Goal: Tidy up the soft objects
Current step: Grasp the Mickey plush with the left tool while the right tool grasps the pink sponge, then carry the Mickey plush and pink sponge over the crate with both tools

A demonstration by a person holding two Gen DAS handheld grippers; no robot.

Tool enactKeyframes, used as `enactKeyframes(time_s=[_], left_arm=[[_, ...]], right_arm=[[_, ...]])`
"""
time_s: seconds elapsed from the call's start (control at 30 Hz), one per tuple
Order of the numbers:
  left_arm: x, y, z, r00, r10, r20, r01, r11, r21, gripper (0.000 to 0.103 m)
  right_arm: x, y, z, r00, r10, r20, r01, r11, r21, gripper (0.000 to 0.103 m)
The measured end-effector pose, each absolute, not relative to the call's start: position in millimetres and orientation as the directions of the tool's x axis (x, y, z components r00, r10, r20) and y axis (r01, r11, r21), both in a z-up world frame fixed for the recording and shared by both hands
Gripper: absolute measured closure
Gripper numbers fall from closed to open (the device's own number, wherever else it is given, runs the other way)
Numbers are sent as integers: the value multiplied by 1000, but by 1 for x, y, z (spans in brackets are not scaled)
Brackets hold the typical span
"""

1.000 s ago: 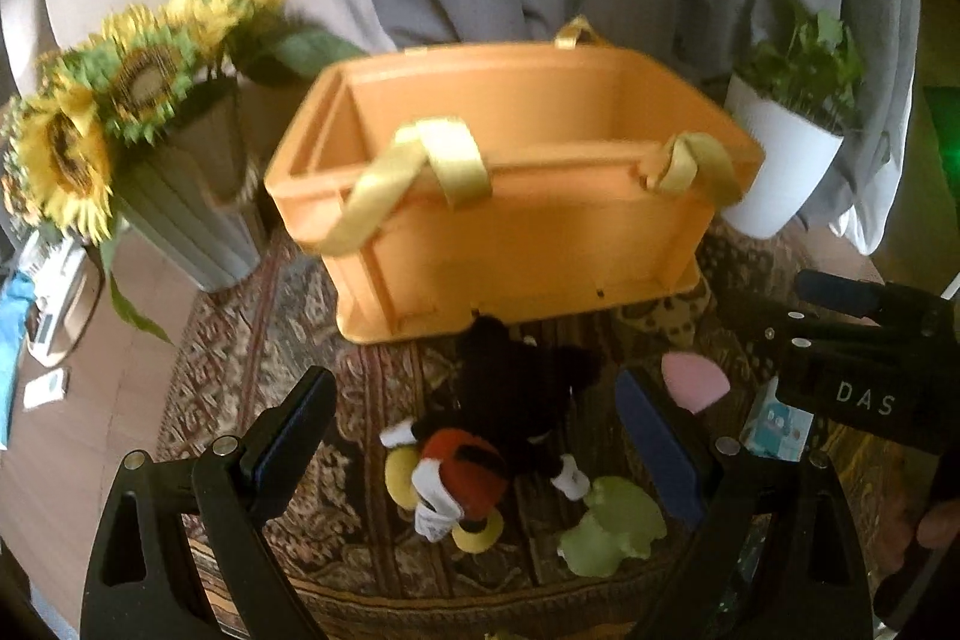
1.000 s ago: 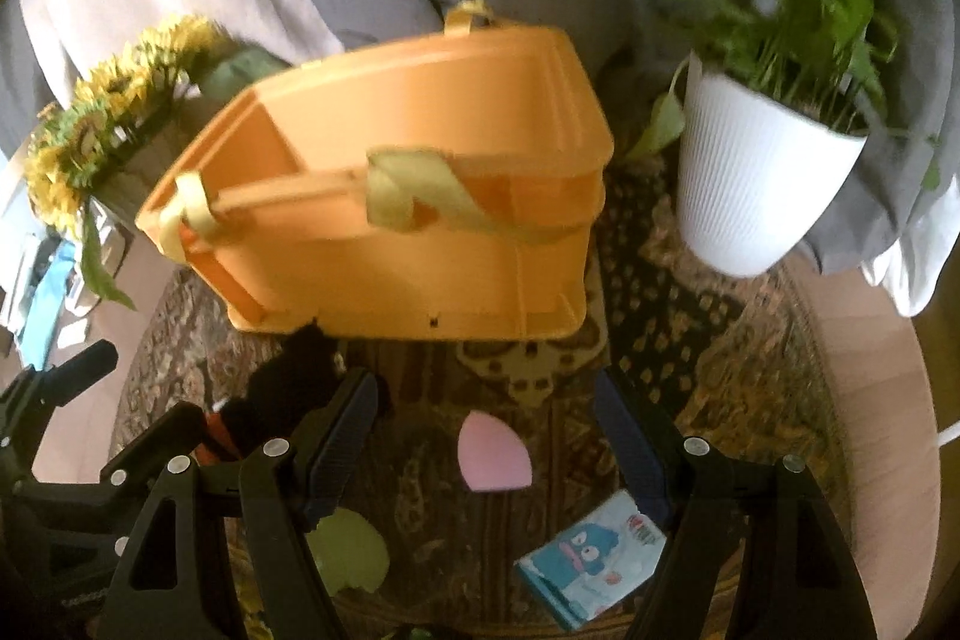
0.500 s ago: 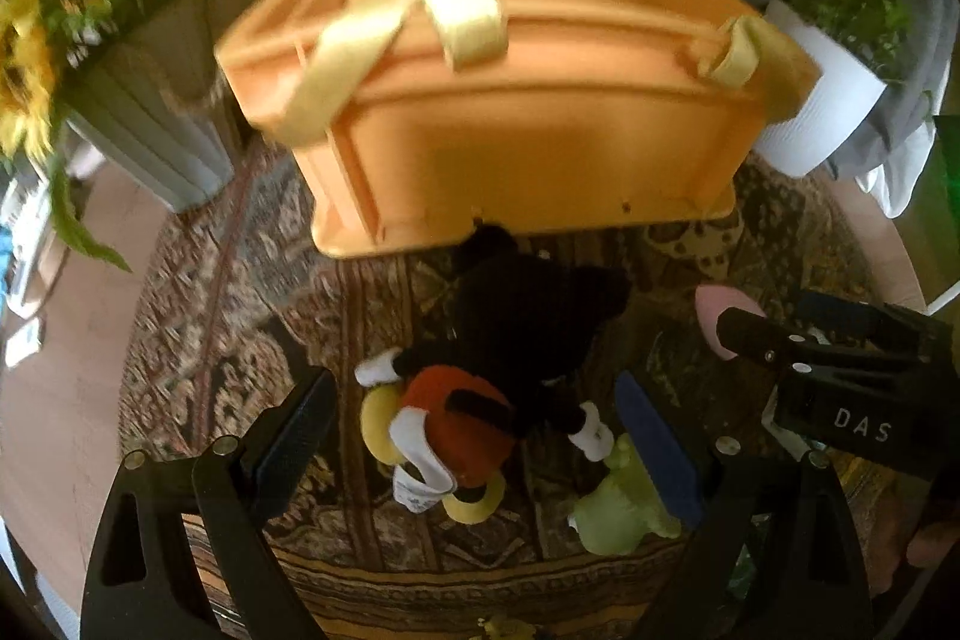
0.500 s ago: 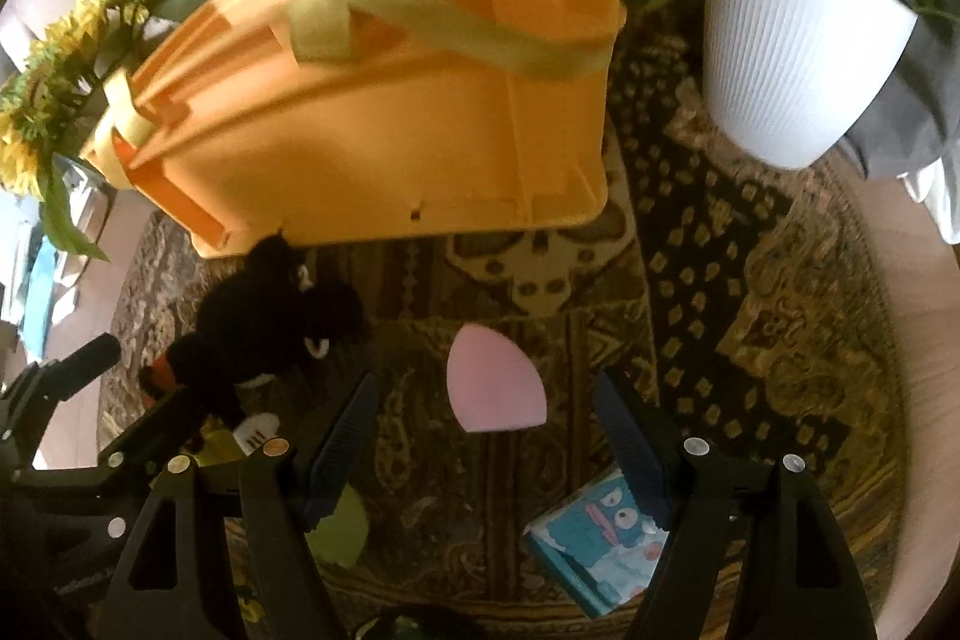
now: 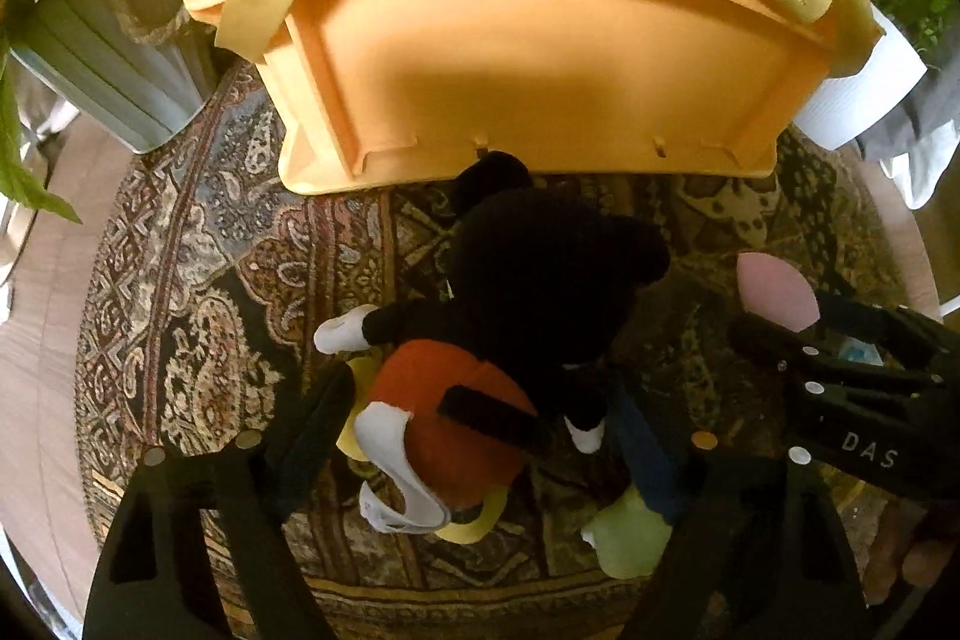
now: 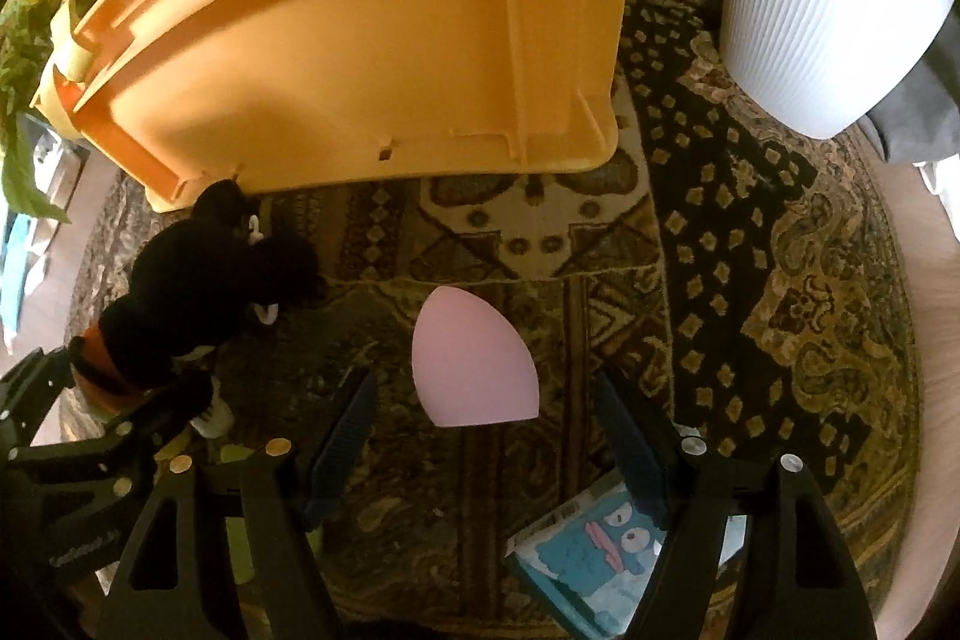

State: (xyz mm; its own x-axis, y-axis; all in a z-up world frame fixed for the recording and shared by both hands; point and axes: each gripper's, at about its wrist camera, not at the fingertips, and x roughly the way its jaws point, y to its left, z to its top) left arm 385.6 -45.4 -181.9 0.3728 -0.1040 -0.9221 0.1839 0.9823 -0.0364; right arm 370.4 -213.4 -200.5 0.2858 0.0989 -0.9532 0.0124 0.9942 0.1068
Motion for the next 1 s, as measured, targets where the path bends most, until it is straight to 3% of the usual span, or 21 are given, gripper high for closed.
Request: enactKeyframes(time_s=[0.17,0.23,0.4,0.57,1.0], left_arm=[[386,-49,-178,387,-109,-916,191,981,-36,38],[386,-50,-177,389,-116,-914,190,981,-44,41],[386,-51,-175,391,-133,-911,184,981,-64,47],[381,-47,-172,400,-158,-903,187,978,-89,52],[355,-40,-131,498,-196,-845,193,975,-112,54]], right_arm=[[374,-212,-201,293,96,-951,5,995,102,45],[374,-214,-202,294,97,-951,4,995,103,54],[369,-208,-202,306,103,-946,-17,995,103,63],[362,-202,-197,324,119,-939,-29,993,116,63],[338,-205,-146,422,154,-893,-70,988,137,63]])
